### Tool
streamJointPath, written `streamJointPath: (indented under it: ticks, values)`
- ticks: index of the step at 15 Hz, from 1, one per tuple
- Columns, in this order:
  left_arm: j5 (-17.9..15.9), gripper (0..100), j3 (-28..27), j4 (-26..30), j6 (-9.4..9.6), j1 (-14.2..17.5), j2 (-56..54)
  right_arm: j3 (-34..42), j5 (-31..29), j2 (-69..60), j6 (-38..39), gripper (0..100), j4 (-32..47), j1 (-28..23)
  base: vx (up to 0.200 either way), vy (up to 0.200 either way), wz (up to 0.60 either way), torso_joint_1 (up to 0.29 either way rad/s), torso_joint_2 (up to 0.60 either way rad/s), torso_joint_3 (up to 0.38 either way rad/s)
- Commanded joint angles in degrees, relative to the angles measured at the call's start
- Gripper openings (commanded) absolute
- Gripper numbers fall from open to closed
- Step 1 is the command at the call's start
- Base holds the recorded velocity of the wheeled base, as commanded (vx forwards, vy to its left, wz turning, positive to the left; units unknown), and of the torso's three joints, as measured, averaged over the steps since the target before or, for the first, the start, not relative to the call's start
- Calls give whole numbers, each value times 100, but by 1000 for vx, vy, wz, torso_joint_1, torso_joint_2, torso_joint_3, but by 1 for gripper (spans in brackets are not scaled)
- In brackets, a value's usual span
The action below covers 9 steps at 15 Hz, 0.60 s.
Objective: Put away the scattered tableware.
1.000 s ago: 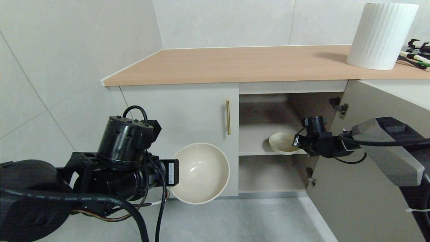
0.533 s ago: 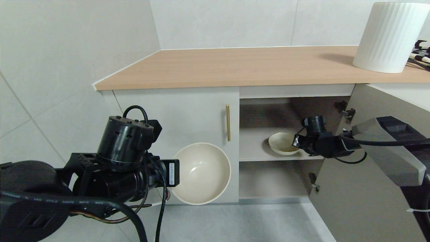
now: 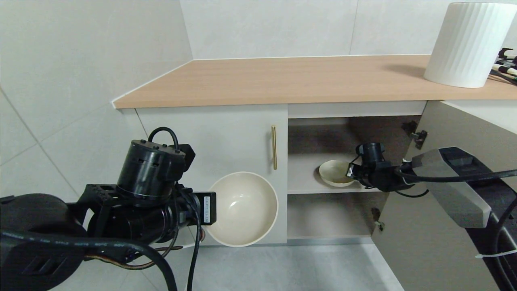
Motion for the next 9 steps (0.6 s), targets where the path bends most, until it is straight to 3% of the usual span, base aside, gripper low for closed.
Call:
streamJointPath:
  ticks: [1, 9]
  values:
    - [3, 0, 0, -12, -3, -4, 27, -217, -32, 224, 1, 0, 100, 40, 0, 0, 0, 0, 0, 0]
    - [3, 0, -9, -3, -3, -13, 44, -665, -41, 382, 133, 0, 152, 49, 0, 0, 0, 0, 0, 0]
